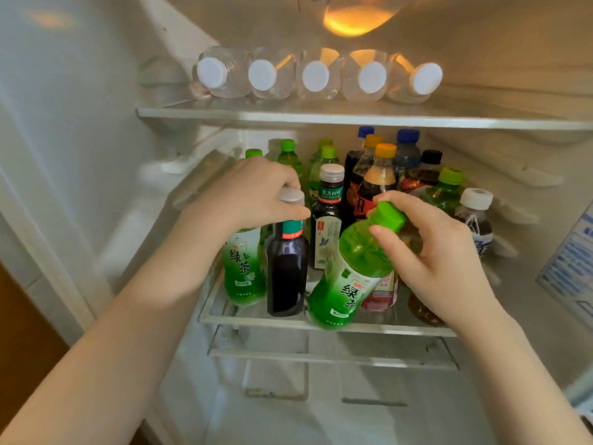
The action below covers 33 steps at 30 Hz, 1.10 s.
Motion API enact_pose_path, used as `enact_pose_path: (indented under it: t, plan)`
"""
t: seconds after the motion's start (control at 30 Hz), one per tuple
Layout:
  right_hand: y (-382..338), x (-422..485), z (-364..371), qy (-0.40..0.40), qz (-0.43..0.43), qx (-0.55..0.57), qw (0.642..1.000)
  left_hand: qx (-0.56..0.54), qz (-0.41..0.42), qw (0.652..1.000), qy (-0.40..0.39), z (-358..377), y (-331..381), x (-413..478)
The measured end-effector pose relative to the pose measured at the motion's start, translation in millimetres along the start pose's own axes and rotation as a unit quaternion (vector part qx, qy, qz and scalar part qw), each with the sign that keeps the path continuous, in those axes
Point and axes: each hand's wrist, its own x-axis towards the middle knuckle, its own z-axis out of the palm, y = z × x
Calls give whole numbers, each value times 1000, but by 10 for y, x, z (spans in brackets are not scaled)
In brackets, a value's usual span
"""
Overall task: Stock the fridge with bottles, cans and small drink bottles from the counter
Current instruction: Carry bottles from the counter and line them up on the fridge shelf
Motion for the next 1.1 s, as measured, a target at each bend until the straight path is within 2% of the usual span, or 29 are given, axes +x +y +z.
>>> enact_pose_path:
  t: [0.1,0.23,0.37,0.47,0.5,0.57,0.67,0.7,0.77,0.83,0.97,1.1]
  plan:
    - [-11,-135,-108,33,22,32,999,-14,-5,999,41,99,20,100]
    - [-29,-273,-149,32,37,52,997,-20,-8,995,92,280,174,231]
    - [14,-374,-133,19,56,57,997,5,-45,990,135,395,249,268]
    - [58,-422,-129,25,72,28,997,47,-35,988,146,452,226,245]
    - [65,-434,-132,29,78,24,996,31,-31,990,134,474,201,218]
    - [77,-458,-145,36,85,21,995,-93,-36,992,82,556,109,122]
    - [87,-497,-169,47,84,16,995,-315,-53,946,-53,750,-32,-133]
    - [92,-511,-173,49,88,20,995,-351,-55,931,-84,859,-61,-210]
    - [108,-536,-167,50,100,31,993,-367,-58,922,-106,1092,-96,-293]
    - [122,-563,-155,47,110,39,992,-370,-70,922,-90,1285,-76,-328]
    - [133,-613,-141,37,119,57,990,-352,-82,932,19,1477,7,-349]
    - [131,-633,-133,37,132,57,989,-304,-148,935,103,1616,200,-319]
